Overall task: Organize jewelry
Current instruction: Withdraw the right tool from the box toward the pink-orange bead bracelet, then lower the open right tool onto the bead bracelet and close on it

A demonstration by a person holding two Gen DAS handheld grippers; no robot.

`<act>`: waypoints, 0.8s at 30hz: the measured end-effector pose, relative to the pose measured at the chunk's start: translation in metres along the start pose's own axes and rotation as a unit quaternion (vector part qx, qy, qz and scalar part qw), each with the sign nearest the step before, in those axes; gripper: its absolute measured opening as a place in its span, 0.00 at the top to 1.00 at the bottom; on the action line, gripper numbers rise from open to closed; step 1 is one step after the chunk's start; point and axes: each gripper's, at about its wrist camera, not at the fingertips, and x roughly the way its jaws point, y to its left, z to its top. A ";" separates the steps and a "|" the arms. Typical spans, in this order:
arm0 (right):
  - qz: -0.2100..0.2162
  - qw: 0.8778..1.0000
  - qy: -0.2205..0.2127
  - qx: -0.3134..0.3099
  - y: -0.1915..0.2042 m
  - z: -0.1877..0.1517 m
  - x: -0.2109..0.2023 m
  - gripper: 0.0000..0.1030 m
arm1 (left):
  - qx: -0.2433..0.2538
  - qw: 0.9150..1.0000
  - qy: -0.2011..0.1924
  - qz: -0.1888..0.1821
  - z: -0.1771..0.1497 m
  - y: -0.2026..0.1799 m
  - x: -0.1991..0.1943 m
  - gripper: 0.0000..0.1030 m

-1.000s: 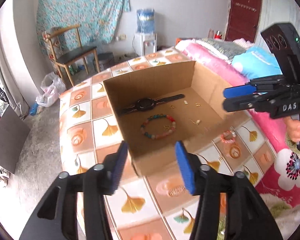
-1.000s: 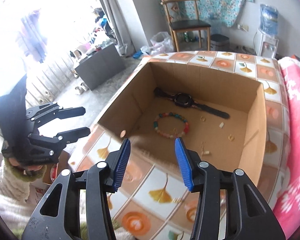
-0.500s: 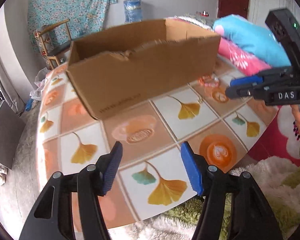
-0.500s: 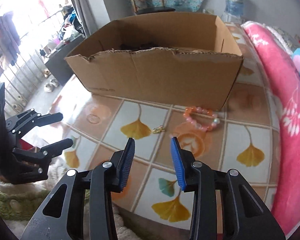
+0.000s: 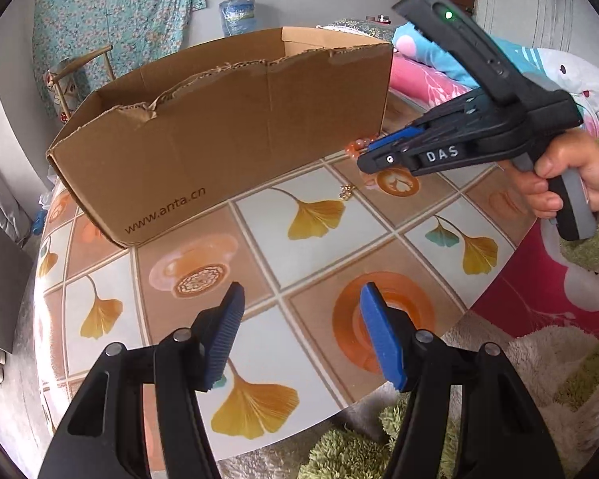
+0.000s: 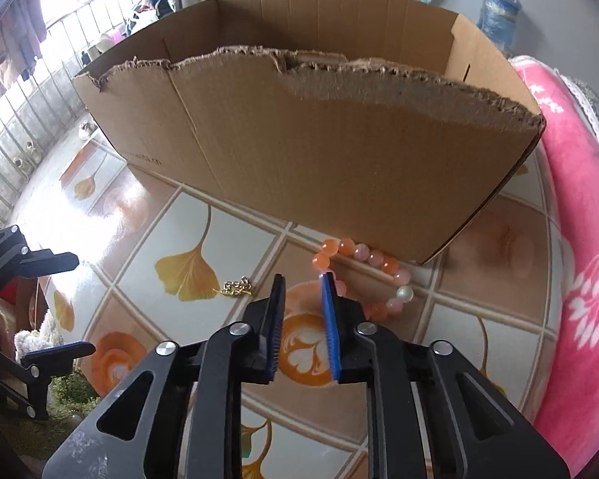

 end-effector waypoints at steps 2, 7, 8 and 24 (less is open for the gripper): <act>0.001 1.000 0.007 0.005 -0.003 -0.005 0.003 0.98 | 0.005 1.000 -0.002 -0.008 0.000 -0.002 0.001 0.43; 0.012 1.000 0.003 0.025 -0.008 -0.021 -0.006 1.00 | 0.034 0.999 -0.019 -0.023 0.013 -0.011 0.006 0.43; 0.013 0.999 0.003 0.029 -0.008 -0.024 -0.007 1.00 | 0.039 0.999 -0.023 -0.025 0.017 -0.013 0.007 0.43; 0.005 1.000 -0.025 0.006 -0.018 0.005 0.002 0.93 | 0.036 0.998 -0.034 -0.034 0.033 -0.026 0.022 0.43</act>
